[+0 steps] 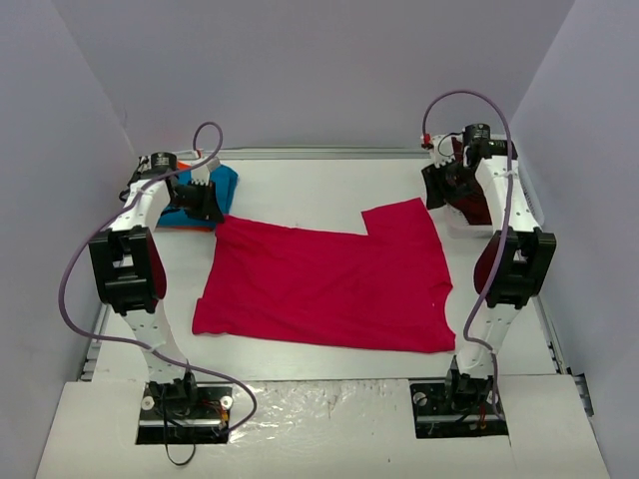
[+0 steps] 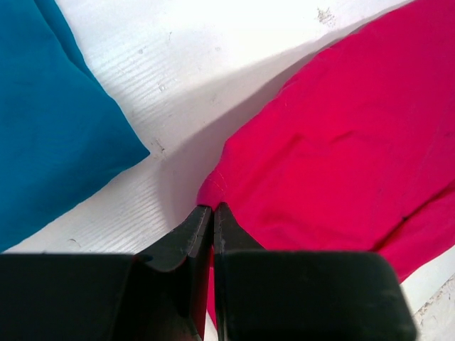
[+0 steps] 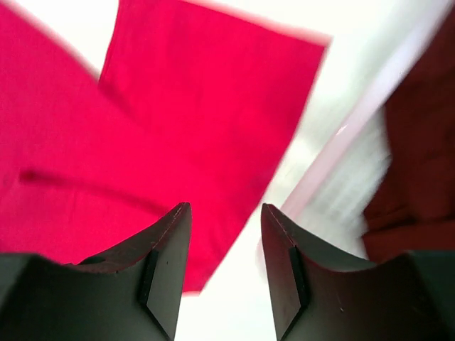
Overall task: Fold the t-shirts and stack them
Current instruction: Grap the side of the flattened tshirt furthest away from the robot with both arms
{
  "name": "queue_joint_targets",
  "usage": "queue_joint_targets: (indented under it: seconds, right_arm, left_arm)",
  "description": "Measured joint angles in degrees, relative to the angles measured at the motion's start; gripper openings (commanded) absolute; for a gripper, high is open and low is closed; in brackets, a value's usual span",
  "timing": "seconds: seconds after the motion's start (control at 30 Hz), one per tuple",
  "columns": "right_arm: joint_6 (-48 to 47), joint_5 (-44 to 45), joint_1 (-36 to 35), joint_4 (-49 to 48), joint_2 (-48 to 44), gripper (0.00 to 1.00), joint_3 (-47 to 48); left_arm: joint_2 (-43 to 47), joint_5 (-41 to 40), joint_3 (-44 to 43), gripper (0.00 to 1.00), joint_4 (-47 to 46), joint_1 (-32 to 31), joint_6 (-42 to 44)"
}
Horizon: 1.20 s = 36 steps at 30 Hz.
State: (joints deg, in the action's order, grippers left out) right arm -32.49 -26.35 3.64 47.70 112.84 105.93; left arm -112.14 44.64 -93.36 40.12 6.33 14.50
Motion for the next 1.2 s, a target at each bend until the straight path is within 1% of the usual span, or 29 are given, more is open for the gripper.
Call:
queue_joint_targets:
  seconds: [0.07, 0.13, 0.23, 0.37, 0.5, 0.63, 0.87, 1.2]
  right_arm:
    - [1.4, 0.0, -0.1, -0.7, 3.5, 0.40, 6.6]
    - [2.6, 0.1, -0.2, -0.7, 6.6, 0.40, 11.1]
    - [4.4, 0.4, -0.9, -0.9, 14.0, 0.40, 18.9]
    - [5.9, 3.7, -2.4, -0.7, 22.3, 0.39, 25.5]
    - [7.1, 7.9, -4.5, -0.8, 28.5, 0.40, 30.2]
    - [8.5, 12.7, -6.8, -1.5, 30.9, 0.42, 31.8]
    - [11.1, 19.9, -9.6, -3.8, 32.5, 0.43, 32.5]
    - [13.2, 26.2, -9.7, -4.6, 36.2, 0.43, 32.5]
  left_arm:
    - [0.0, -0.1, 0.5, 0.02, 0.0, 0.0, 0.0]
    - [0.0, -0.2, 1.2, 0.02, -0.3, 0.0, 0.0]
    - [0.1, -0.4, 2.3, 0.02, -0.5, 0.0, 0.0]
    - [0.1, -1.0, 3.2, 0.02, -0.7, 0.0, 0.0]
    - [0.4, -1.6, 3.5, 0.02, -1.3, 0.0, 0.0]
    - [1.6, -2.0, 4.1, 0.02, -1.7, 0.0, 0.0]
    - [2.2, -2.4, 4.5, 0.02, -2.7, 0.0, 0.0]
    - [5.1, -5.3, 7.0, 0.02, -2.6, 0.0, 0.3]
